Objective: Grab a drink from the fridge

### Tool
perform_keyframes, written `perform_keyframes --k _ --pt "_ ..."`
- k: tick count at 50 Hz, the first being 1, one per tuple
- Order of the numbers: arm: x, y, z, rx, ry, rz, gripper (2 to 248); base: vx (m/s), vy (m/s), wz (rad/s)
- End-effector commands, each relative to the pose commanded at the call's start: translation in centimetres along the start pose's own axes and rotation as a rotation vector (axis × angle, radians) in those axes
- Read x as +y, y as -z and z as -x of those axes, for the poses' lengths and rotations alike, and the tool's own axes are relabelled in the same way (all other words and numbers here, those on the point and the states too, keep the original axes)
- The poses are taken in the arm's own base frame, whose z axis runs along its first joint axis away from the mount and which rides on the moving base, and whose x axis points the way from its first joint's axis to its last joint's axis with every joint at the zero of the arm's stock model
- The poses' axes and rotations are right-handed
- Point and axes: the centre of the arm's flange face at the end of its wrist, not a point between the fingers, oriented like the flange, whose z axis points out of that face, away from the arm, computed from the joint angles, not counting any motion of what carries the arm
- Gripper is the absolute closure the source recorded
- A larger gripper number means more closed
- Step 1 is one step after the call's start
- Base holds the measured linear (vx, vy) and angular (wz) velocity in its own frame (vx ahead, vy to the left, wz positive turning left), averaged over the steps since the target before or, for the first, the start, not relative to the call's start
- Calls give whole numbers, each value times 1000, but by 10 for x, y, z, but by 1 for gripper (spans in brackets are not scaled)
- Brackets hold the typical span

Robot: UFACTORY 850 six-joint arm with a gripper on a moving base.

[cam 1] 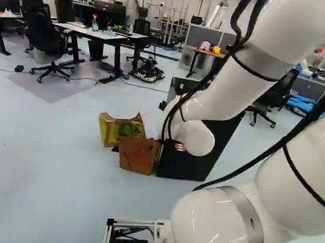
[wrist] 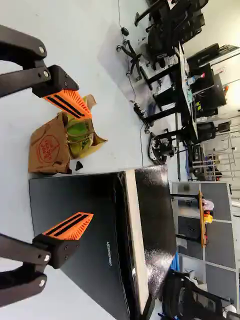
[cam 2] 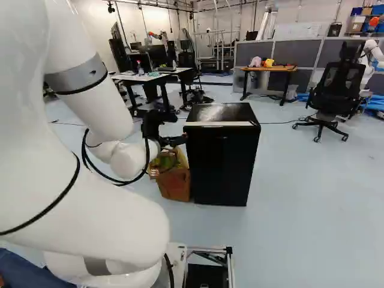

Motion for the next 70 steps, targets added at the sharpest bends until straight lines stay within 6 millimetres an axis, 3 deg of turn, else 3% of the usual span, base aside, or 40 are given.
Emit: perform_keyframes --k 32,70 --pt "-30 -28 13 28 8 2 3 0 0 0" --pt "-43 -82 28 72 -3 110 3 0 0 0"
